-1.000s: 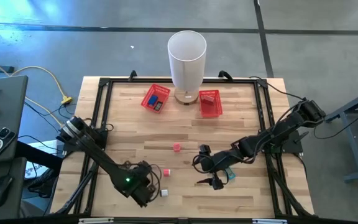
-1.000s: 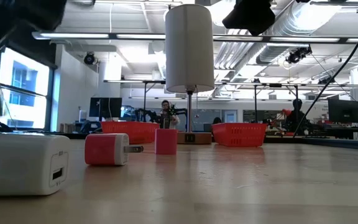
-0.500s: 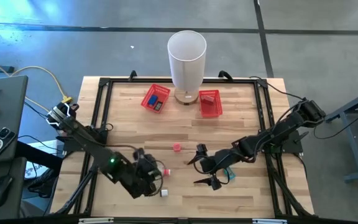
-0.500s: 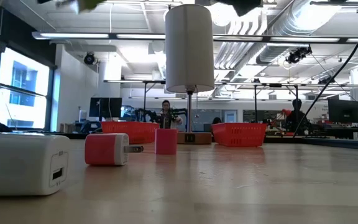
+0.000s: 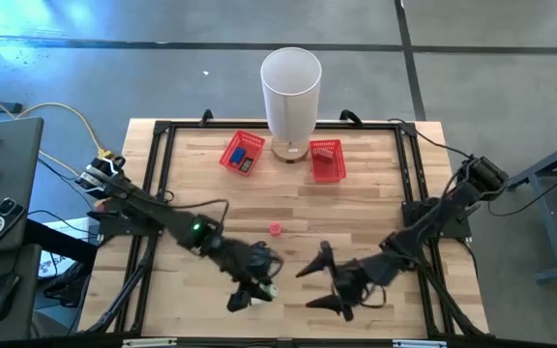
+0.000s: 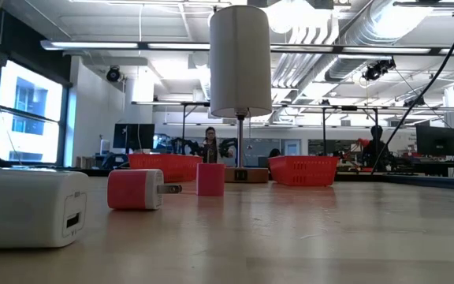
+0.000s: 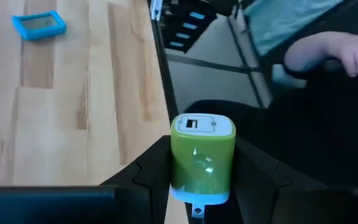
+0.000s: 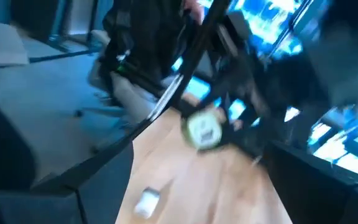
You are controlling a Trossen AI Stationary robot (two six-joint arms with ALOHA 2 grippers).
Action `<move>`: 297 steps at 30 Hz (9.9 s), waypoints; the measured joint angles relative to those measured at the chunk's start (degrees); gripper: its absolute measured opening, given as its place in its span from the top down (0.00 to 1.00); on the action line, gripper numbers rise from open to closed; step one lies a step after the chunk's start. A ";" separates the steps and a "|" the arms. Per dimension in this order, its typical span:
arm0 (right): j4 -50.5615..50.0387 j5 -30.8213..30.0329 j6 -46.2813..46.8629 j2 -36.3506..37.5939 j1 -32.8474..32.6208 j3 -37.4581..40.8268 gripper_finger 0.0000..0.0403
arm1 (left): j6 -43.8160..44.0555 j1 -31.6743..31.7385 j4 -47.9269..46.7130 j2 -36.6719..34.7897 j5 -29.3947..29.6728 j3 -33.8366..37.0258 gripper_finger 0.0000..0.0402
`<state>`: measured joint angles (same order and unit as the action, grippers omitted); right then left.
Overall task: Sort adapters and digital timers
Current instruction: Put the green charger adapter into the right red bin, then put the light blue digital timer into the left red bin
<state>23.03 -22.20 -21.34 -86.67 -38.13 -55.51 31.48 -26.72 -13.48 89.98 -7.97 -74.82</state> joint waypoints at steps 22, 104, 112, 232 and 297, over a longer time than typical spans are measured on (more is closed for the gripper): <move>-5.77 1.73 2.12 -2.22 4.20 -0.06 0.15 | 2.89 13.70 12.87 8.78 -21.07 -0.04 0.67; -53.87 -24.18 62.21 1.76 4.16 0.00 0.71 | 4.53 12.33 -21.43 6.96 28.63 -0.05 0.41; -63.18 -20.76 71.47 3.60 11.99 -0.04 0.71 | 16.03 6.25 -35.52 6.66 40.97 0.00 0.41; -50.62 8.95 48.12 8.50 42.60 -0.02 0.45 | 26.30 -9.30 -46.95 6.02 47.44 0.01 0.41; -73.78 -19.90 64.80 11.39 6.28 0.05 0.15 | 24.90 -9.29 -46.95 6.02 48.78 0.10 0.41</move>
<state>-50.75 -42.10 43.47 -75.29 -31.85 -55.45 56.38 -36.01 -60.42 96.01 40.80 -74.72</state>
